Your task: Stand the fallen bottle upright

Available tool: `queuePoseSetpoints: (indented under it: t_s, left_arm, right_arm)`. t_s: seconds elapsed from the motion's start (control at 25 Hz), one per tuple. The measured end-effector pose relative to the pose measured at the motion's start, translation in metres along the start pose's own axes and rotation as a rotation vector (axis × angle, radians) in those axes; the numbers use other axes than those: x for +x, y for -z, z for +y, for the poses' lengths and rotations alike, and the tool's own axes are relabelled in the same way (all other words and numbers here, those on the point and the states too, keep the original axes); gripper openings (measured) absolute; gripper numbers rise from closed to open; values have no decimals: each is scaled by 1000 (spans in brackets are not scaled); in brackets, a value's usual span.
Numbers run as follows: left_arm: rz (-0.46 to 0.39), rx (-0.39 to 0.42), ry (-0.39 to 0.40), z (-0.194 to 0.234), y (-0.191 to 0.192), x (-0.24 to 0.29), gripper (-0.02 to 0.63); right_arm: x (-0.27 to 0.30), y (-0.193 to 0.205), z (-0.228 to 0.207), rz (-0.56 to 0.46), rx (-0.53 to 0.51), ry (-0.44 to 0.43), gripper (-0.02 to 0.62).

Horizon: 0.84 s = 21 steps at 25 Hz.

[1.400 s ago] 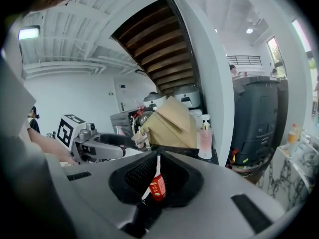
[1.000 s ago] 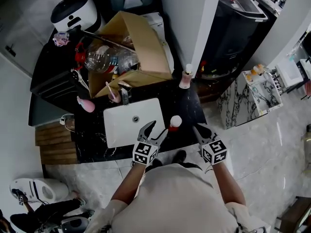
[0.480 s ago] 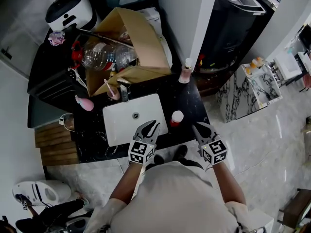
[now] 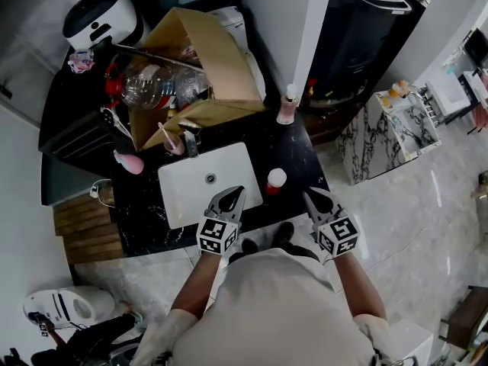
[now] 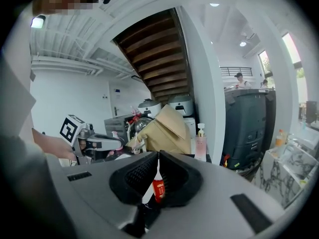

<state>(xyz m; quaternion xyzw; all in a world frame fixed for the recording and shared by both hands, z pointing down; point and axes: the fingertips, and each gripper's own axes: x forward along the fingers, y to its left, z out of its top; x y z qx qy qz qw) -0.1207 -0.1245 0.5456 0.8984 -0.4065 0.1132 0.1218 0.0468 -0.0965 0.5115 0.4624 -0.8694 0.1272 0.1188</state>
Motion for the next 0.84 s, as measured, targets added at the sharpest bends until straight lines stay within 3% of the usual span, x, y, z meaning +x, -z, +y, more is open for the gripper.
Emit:
queuePoseSetpoints:
  t_s: [0.84]
  left_arm:
    - [3, -66, -45, 14, 6, 10, 6]
  right_arm:
    - [9, -8, -18, -7, -3, 5, 37]
